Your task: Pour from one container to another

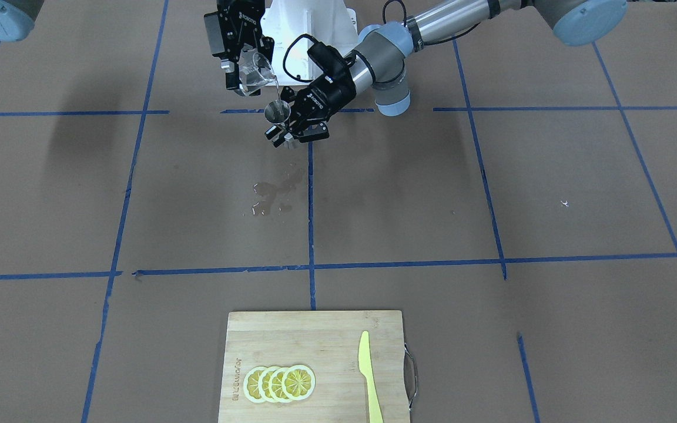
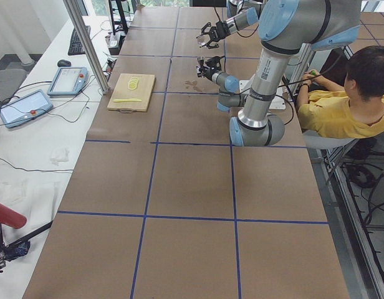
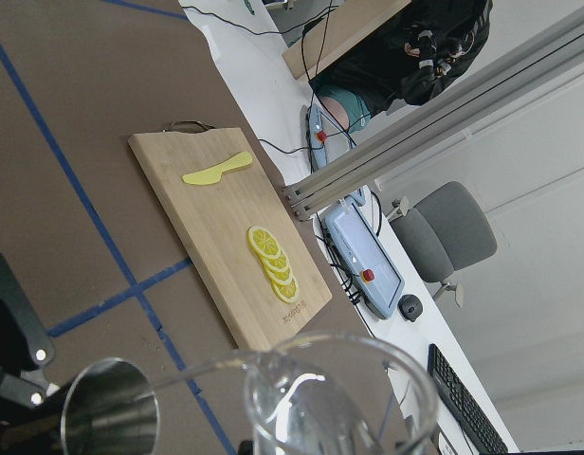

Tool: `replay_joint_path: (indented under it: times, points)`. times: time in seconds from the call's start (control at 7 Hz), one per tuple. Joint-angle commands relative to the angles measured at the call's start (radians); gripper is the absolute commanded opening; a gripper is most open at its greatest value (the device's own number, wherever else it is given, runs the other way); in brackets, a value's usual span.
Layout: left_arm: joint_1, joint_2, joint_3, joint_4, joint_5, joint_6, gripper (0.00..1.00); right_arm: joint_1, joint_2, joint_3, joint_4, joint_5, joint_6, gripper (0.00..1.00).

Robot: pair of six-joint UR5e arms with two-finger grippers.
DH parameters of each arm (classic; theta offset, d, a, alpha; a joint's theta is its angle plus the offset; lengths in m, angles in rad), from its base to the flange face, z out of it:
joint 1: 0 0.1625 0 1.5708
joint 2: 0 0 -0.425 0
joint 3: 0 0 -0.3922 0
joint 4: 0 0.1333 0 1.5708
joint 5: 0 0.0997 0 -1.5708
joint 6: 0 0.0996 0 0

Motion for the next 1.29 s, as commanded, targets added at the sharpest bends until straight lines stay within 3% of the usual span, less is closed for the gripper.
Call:
replay_joint_path:
  times: [0.0,1.14]
  points:
    - [0.001,0.0,-0.002,0.0,0.002,0.0,0.0,0.001,-0.001,0.001,-0.012,-0.001,-0.029,0.0]
    - [0.003,0.0,0.001,0.0,0.006,0.0,0.0,0.004,-0.002,0.009,-0.029,-0.001,-0.098,0.0]
